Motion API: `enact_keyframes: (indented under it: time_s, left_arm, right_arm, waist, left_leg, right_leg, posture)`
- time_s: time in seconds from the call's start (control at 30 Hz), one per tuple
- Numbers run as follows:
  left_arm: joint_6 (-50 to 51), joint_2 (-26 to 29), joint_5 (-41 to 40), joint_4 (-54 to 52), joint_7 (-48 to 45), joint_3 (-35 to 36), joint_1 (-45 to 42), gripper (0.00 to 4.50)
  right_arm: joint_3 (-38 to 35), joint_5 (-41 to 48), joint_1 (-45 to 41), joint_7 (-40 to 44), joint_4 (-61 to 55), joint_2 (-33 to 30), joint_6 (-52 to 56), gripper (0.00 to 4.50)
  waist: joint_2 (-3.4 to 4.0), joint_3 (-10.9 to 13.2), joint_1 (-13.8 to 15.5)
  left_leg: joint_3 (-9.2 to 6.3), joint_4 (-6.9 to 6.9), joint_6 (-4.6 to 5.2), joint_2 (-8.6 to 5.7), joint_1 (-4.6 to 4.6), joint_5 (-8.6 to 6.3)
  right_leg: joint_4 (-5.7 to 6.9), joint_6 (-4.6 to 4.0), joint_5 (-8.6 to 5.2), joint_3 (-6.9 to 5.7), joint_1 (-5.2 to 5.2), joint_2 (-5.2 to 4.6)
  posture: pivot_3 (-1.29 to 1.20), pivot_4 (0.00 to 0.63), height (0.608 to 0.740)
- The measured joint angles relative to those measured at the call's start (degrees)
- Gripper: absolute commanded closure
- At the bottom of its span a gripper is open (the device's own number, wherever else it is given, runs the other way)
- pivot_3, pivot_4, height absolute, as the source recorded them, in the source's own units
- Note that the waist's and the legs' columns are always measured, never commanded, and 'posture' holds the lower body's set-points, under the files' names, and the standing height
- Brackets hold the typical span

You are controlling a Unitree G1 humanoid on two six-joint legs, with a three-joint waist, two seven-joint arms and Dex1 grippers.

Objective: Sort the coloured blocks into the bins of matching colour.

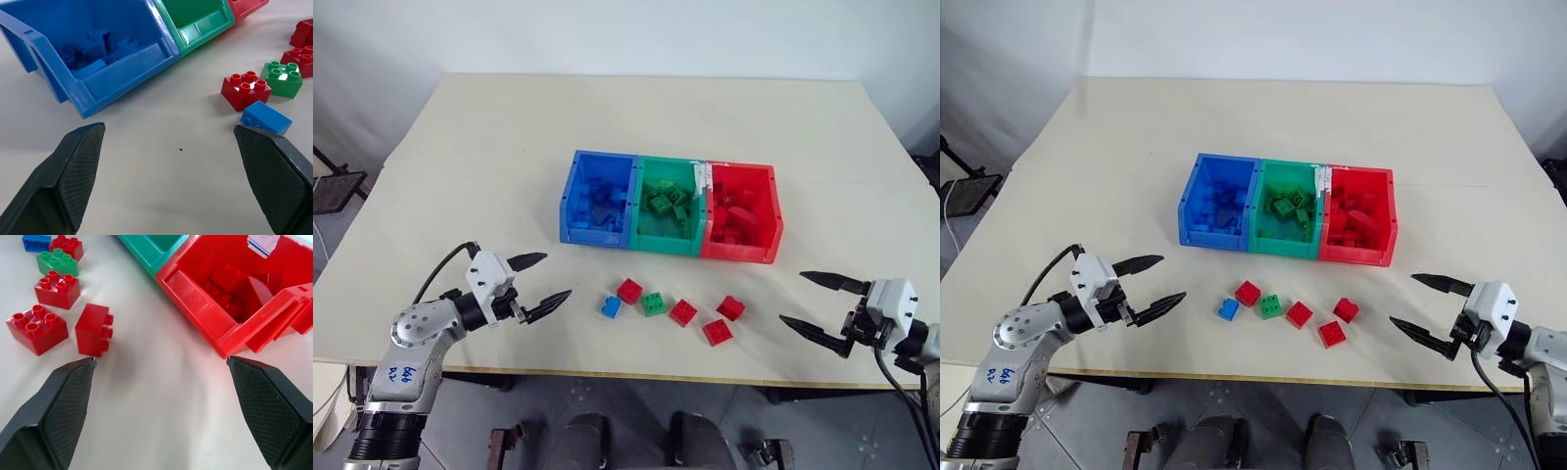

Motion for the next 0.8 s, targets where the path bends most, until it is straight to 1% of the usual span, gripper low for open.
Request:
enact_keyframes:
  time_s: [0.17, 0.23, 0.3, 0.4, 0.47, 0.57, 0.63, 0.7, 0.8]
  left_arm:
    - [-0.5, 0.1, -0.4, 1.4, -1.1, 0.5, -0.4, 0.02]
    - [-0.3, 0.5, -1.0, 1.3, -3.3, 0.0, -0.6, 0.02]
    - [-0.2, 1.6, -1.1, 0.8, -6.3, -1.8, -1.0, 0.02]
    - [2.4, 2.1, -3.1, -2.2, -11.3, -5.5, -2.2, 0.02]
    - [2.5, 1.5, -3.1, -3.5, -12.8, -8.5, -3.8, 0.02]
    - [1.7, -0.5, -1.9, -3.7, -13.9, -12.3, -6.5, 0.02]
    - [1.1, -1.6, -1.1, -3.7, -14.1, -14.4, -7.2, 0.02]
    - [0.9, -1.8, -0.7, -3.7, -14.0, -15.0, -7.2, 0.02]
    - [0.5, -1.0, -0.2, -4.0, -13.5, -14.5, -6.5, 0.02]
  right_arm:
    - [0.0, 0.0, 0.2, 0.1, 0.5, 0.3, -0.3, 0.00]
    - [0.0, -0.1, 0.4, 0.1, 0.5, 0.2, -0.2, 0.00]
    - [0.0, -0.2, 1.1, 0.1, 0.6, -0.5, -0.1, 0.00]
    - [-1.3, -0.9, 2.6, 0.4, 3.3, -3.5, -0.5, 0.00]
    - [-3.0, -0.9, 3.2, 0.9, 5.1, -5.3, -1.2, 0.00]
    - [-4.0, -0.7, 4.0, 1.7, 5.5, -6.1, -1.0, 0.00]
    - [-3.2, -0.6, 4.5, 1.9, 4.5, -6.0, 0.3, 0.00]
    - [-1.7, -0.3, 4.5, 1.7, 1.5, -5.6, 2.7, 0.00]
    - [3.0, -0.6, 3.6, -0.6, -5.3, -5.6, 9.6, 0.00]
  waist:
    - [0.00, 0.0, 0.0]
    - [0.00, 0.0, 0.0]
    - [0.00, 0.0, 0.1]
    - [0.00, 0.0, 0.3]
    - [0.00, 0.0, 0.1]
    - [0.00, 0.0, 0.0]
    - [0.00, 0.0, -0.3]
    - [0.00, 0.0, -0.5]
    - [0.00, 0.0, -0.4]
  left_leg:
    - [0.00, 0.00, 0.00, 0.00, 0.00, 0.00]
    - [-0.01, 0.01, 0.00, 0.00, 0.00, 0.00]
    - [-0.02, 0.02, 0.00, -0.03, -0.01, 0.00]
    - [-0.02, 0.03, 0.07, -0.08, -0.02, -0.02]
    - [-0.01, 0.04, 0.07, -0.07, 0.01, -0.02]
    - [0.03, 0.04, 0.06, 0.00, 0.03, -0.02]
    - [0.11, 0.04, 0.06, 0.04, 0.04, -0.02]
    - [0.14, 0.04, 0.05, 0.11, 0.04, -0.02]
    - [0.12, 0.08, 0.04, 0.12, 0.04, -0.02]
  right_leg:
    - [0.00, 0.00, 0.00, 0.00, 0.00, 0.00]
    - [0.00, 0.00, 0.00, 0.00, 0.00, 0.00]
    - [0.00, 0.00, 0.00, 0.00, 0.01, -0.02]
    - [-0.02, 0.02, 0.01, 0.00, 0.05, -0.08]
    - [-0.03, 0.02, 0.01, 0.00, 0.06, -0.07]
    - [-0.04, 0.02, 0.01, -0.01, 0.08, -0.01]
    - [-0.04, 0.02, 0.01, 0.00, 0.06, 0.00]
    - [-0.03, 0.02, 0.01, 0.00, 0.04, 0.04]
    - [-0.01, 0.02, 0.01, 0.01, 0.04, 0.04]
  posture:
    - [0.00, 0.150, 0.740]
    - [0.00, 0.150, 0.740]
    - [0.00, 0.150, 0.740]
    - [0.00, 0.150, 0.740]
    - [0.00, 0.150, 0.740]
    - [0.00, 0.150, 0.740]
    - [0.00, 0.150, 0.740]
    - [0.00, 0.150, 0.740]
    - [0.00, 0.150, 0.740]
